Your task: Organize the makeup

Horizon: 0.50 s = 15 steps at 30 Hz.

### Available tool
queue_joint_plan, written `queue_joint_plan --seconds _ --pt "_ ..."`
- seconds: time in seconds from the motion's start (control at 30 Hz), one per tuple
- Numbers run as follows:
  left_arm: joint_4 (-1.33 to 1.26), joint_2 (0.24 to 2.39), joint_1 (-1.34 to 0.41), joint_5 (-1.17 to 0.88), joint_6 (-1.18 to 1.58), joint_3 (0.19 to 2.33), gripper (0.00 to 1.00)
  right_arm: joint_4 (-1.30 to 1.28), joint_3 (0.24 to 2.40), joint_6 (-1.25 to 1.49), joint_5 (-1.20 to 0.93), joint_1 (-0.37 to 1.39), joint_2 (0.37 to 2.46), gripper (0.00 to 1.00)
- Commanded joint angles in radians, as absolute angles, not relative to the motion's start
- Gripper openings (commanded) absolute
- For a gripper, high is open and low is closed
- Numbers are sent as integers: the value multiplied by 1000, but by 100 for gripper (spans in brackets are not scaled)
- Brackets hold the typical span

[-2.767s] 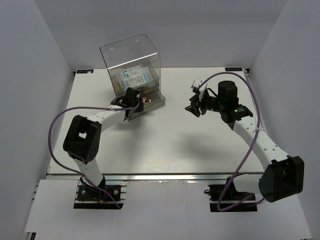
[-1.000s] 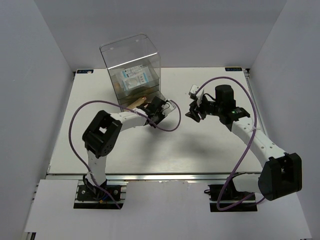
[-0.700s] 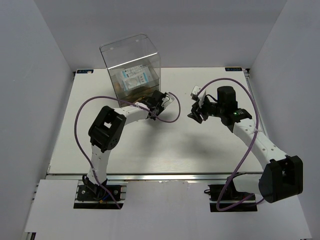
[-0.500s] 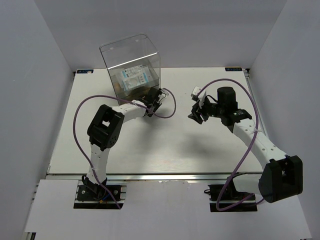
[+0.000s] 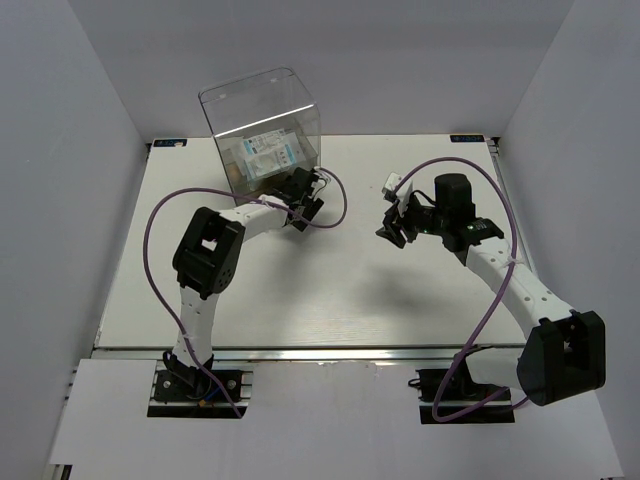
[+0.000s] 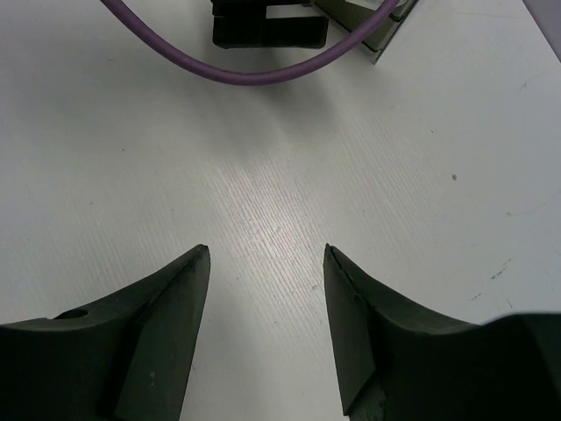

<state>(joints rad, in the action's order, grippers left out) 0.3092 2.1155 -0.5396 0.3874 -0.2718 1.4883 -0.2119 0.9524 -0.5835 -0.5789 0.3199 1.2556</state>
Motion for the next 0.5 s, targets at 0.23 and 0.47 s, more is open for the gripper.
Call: queue_joint_plan --seconds 0.23,0.47 --pt "311 1912 -581 182 -149 1312 1 -215 951 -571 -558 313 1255 69" --pt "102 1538 -592 26 104 1050 31 -216 1087 -196 -391 305 1327 89"
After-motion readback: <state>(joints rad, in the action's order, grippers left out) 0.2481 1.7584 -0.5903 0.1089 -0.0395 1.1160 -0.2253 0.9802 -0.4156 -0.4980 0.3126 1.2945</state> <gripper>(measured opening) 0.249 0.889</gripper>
